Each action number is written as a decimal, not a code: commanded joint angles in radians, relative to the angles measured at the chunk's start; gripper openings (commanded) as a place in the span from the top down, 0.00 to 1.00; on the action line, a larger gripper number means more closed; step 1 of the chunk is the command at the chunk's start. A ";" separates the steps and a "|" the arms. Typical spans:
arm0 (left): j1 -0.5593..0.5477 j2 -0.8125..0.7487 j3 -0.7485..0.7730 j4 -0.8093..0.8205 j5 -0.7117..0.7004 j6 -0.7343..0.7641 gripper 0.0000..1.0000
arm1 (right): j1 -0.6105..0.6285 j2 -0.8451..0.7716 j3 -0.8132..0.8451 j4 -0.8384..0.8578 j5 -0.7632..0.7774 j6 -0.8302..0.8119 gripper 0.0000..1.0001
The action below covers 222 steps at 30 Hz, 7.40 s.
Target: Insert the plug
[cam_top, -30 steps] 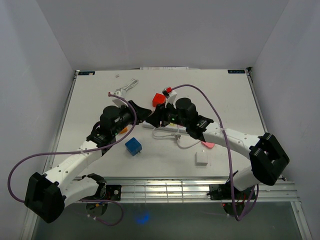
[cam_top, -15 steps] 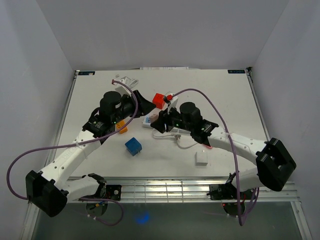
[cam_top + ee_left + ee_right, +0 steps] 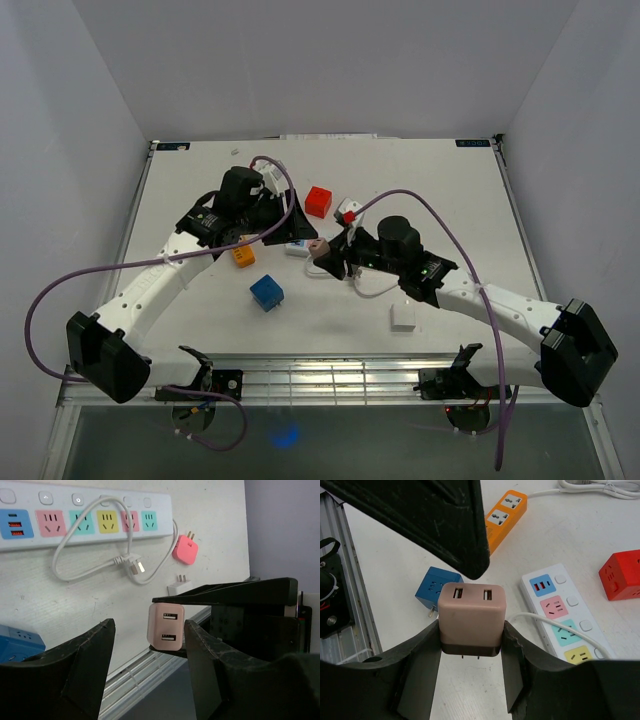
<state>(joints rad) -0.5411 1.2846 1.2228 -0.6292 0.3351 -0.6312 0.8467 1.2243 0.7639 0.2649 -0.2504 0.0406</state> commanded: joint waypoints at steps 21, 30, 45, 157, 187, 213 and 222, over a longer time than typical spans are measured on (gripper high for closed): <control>-0.005 0.091 0.050 -0.069 0.186 0.041 0.24 | 0.011 0.003 0.018 0.014 -0.082 -0.094 0.77; -0.005 0.128 0.099 -0.115 0.168 0.053 0.38 | 0.017 0.027 0.034 -0.010 -0.056 -0.104 0.77; -0.005 0.147 0.096 -0.162 0.165 0.080 0.44 | 0.046 0.081 0.078 -0.053 -0.016 -0.136 0.77; 0.403 0.492 0.267 -0.136 -0.588 -0.013 1.00 | 0.032 -0.149 -0.302 0.269 0.418 0.079 0.12; 0.405 0.463 0.118 -0.020 -0.588 0.050 1.00 | 0.031 -0.137 -0.288 0.257 0.405 0.079 0.12; 0.337 0.630 0.193 -0.155 -0.734 0.044 1.00 | 0.029 -0.098 -0.262 0.224 0.399 0.081 0.12; 0.346 0.552 0.172 -0.092 -0.570 0.091 0.87 | 0.028 -0.094 -0.262 0.226 0.390 0.084 0.12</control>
<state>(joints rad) -0.1970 1.8679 1.4422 -0.6975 -0.3389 -0.5529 0.8772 1.1213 0.4625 0.4667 0.1501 0.1219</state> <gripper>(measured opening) 0.396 0.883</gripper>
